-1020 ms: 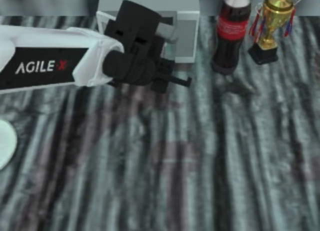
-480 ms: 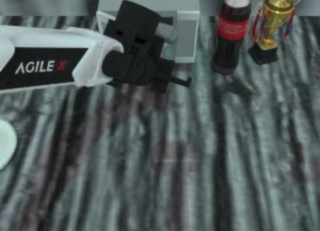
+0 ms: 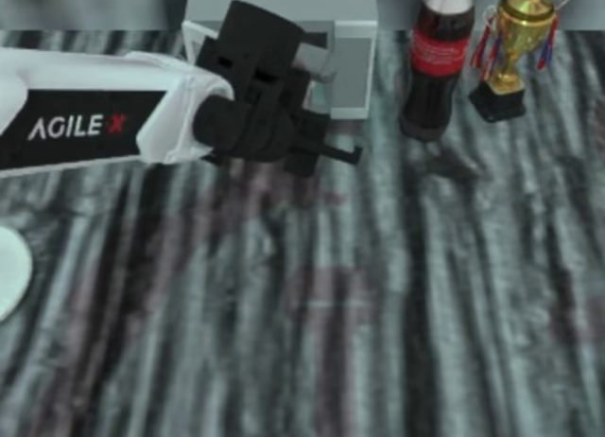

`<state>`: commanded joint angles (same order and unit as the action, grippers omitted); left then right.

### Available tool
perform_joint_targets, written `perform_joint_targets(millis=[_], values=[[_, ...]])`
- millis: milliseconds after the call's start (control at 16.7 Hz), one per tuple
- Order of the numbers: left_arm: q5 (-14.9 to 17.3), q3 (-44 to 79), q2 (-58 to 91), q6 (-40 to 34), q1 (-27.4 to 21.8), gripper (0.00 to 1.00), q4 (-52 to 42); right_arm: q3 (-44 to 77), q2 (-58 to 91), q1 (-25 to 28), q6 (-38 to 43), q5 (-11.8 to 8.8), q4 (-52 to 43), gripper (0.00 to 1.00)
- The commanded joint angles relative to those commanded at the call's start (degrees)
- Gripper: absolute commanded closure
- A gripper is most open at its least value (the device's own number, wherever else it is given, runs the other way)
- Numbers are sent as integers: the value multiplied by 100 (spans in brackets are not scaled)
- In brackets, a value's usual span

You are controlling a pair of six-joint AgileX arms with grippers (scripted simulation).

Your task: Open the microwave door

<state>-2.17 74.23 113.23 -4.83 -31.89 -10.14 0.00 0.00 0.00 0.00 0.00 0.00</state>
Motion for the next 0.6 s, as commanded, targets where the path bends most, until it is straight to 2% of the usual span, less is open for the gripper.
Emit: perform_joint_targets(millis=[240,600], values=[[59,-2,3,-17,-41,100,-3,0,0,0,0,0,0,0],[289,-238,-168,332,114,100,78,0,0,0,0,0,0,0]])
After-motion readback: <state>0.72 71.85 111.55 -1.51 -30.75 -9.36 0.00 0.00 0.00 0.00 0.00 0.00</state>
